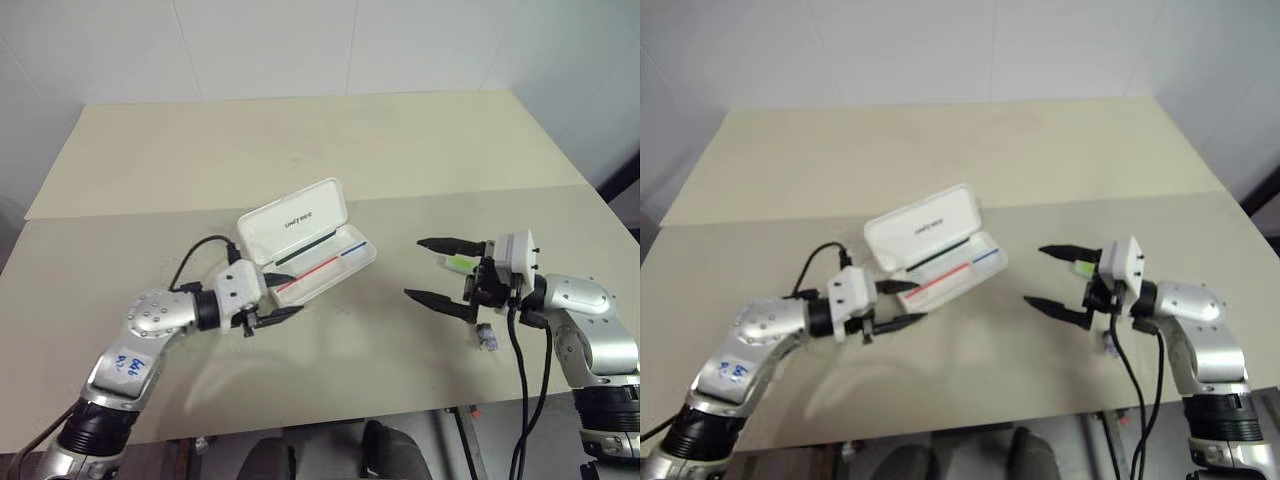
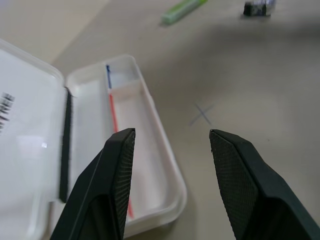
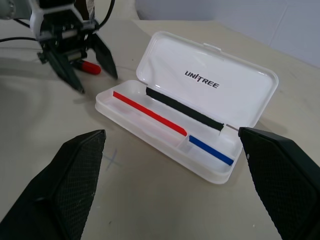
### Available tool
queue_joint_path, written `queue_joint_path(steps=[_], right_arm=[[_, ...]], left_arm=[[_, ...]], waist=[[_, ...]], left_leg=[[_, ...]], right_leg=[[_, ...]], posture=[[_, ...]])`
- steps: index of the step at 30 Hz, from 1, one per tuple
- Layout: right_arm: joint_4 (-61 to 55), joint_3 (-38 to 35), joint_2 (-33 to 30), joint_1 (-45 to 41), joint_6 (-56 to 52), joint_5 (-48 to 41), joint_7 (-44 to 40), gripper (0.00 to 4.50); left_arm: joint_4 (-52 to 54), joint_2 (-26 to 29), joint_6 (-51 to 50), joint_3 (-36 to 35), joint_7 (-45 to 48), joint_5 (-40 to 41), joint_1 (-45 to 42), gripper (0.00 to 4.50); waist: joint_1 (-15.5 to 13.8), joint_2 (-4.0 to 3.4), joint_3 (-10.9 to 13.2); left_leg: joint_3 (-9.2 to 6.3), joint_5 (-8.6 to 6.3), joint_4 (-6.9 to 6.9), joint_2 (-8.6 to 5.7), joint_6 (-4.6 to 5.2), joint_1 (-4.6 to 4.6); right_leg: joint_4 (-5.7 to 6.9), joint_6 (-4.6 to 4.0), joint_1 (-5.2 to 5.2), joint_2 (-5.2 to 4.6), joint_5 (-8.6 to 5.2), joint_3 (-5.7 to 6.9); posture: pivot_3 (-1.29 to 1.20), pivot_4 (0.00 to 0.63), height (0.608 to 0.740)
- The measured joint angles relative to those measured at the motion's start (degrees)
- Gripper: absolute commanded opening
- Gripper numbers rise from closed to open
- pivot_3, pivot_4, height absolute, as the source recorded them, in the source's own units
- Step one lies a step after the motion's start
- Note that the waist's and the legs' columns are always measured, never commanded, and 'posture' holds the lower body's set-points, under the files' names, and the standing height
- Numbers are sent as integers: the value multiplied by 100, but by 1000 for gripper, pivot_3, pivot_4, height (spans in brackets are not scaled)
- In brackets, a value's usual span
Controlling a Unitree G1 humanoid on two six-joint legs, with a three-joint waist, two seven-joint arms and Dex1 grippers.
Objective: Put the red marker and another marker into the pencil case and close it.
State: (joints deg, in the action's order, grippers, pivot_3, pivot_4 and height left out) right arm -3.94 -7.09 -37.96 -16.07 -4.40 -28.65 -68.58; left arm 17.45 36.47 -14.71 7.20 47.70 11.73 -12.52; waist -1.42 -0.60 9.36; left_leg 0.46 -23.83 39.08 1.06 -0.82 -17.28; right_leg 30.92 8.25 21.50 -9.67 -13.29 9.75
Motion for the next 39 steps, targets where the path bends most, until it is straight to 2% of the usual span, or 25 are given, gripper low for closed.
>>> queue_joint_path(steps=[10, 23, 26, 31, 32, 39], right_arm=[[-504, 2, -54, 124, -307, -120, 105, 4500], [-373, -16, -1004, -296, -809, -402, -709, 4500], [-218, -80, -1174, -331, -807, -397, -784, 4500], [-224, -99, -1202, -327, -814, -399, -785, 4500], [-260, -99, -1202, -327, -818, -401, -779, 4500], [-376, -99, -1202, -323, -838, -403, -723, 4500]], left_arm=[[-180, -183, -687, 550, -232, -566, -523, 2491], [-455, -167, -1763, 1031, -49, -746, -1221, 2491], [-464, -173, -1888, 1045, -58, -746, -1267, 1966], [-463, -215, -1963, 1069, -22, -745, -1346, 312], [-482, -224, -1963, 1056, -67, -765, -1367, 95], [-600, -124, -1419, 1161, 62, -951, -1366, 24]], waist=[[-5, 1, -1], [-5, 8, -2], [-6, 11, -4], [-16, 12, -5], [-35, 13, -5], [-99, 15, -6]], left_leg=[[2, 0, 0, 0, 0, 0], [6, 0, 2, 0, 1, -1], [6, 0, 2, 2, 1, -1], [9, 0, 4, 0, 1, 0], [4, 0, 8, 0, 1, 1], [7, 0, 9, 0, 0, 0]], right_leg=[[0, 0, 0, 1, 0, -3], [1, 0, -1, 1, 1, -10], [5, 0, -1, 1, 1, -10], [4, -1, -1, 2, 2, -14], [5, -1, -1, 2, 2, -14], [1, -1, -2, 2, 3, -15]], posture=[[0, 150, 740], [0, 150, 740], [0, 150, 740], [0, 150, 740], [0, 150, 740], [0, 150, 740]])
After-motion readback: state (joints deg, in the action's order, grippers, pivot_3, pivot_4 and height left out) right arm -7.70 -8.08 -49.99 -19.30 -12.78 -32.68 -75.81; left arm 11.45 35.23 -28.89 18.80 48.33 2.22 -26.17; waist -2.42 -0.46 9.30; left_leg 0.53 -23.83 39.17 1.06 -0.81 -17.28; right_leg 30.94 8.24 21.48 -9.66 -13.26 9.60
